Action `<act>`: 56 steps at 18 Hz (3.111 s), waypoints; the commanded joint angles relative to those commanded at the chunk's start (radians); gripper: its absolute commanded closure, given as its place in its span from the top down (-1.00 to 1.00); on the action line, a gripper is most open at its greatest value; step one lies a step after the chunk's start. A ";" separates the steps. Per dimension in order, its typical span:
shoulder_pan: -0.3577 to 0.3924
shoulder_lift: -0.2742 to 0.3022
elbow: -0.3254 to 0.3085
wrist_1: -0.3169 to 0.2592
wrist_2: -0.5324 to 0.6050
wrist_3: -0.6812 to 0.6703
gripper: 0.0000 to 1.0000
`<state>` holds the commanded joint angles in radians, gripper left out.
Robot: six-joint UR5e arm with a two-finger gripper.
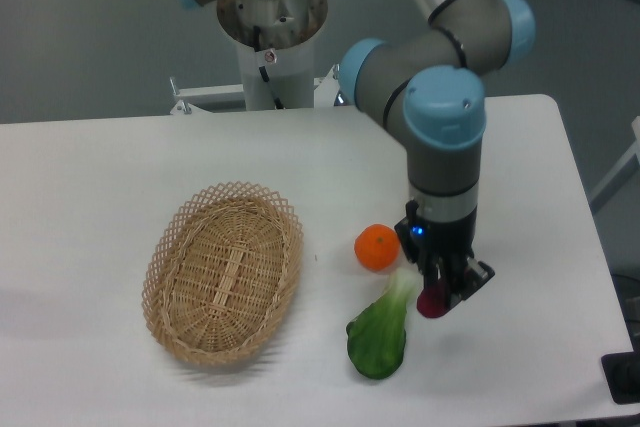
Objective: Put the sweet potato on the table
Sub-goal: 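Lower the held purple sweet potato toward the table with the gripper, then open the gripper to release the sweet potato and lift away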
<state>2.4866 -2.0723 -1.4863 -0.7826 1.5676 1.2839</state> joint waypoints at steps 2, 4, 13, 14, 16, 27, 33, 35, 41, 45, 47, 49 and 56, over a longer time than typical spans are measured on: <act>0.006 -0.017 -0.028 0.043 0.022 0.084 -0.28; 0.041 -0.015 -0.051 0.049 0.035 0.190 -0.28; 0.146 0.017 -0.221 0.137 0.028 0.457 -0.28; 0.153 0.015 -0.232 0.146 0.029 0.469 -0.28; 0.155 0.014 -0.261 0.152 0.028 0.473 -0.28; 0.156 0.008 -0.279 0.167 0.028 0.473 0.50; 0.155 0.023 -0.282 0.166 0.028 0.375 1.00; 0.150 0.031 -0.287 0.164 0.026 0.313 1.00; 0.124 0.087 -0.238 0.164 0.025 0.276 1.00; 0.104 0.165 -0.204 0.145 0.028 0.276 1.00; 0.107 0.208 -0.201 0.103 0.031 0.279 1.00; 0.117 0.248 -0.181 0.027 0.031 0.290 1.00; 0.192 0.251 0.012 -0.299 0.023 0.423 1.00</act>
<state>2.6782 -1.8208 -1.4744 -1.0811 1.5908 1.7071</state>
